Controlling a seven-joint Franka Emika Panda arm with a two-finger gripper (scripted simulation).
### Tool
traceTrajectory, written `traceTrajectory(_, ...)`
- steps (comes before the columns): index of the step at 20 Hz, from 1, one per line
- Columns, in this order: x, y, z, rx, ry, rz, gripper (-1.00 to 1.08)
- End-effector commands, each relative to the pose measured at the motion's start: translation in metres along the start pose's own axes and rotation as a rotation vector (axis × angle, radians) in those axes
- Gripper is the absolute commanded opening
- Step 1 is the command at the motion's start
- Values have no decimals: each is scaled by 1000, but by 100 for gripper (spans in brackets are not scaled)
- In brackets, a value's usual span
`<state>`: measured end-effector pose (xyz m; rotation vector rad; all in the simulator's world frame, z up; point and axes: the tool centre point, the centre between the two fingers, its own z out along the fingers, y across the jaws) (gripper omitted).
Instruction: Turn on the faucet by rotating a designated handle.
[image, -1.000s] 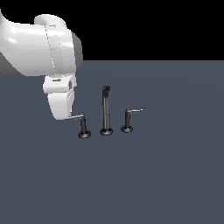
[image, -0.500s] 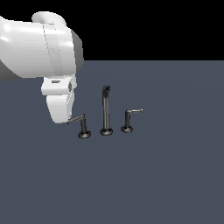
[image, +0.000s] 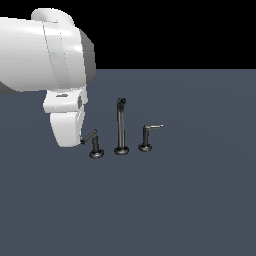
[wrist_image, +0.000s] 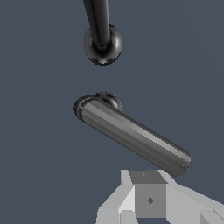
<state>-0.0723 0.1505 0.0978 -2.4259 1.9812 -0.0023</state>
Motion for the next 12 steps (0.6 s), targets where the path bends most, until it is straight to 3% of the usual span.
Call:
traceTrajectory(1,7,4,0,-2,1,2,-100)
traceTrajectory(12,44,27,-1,-8,5,6,-100)
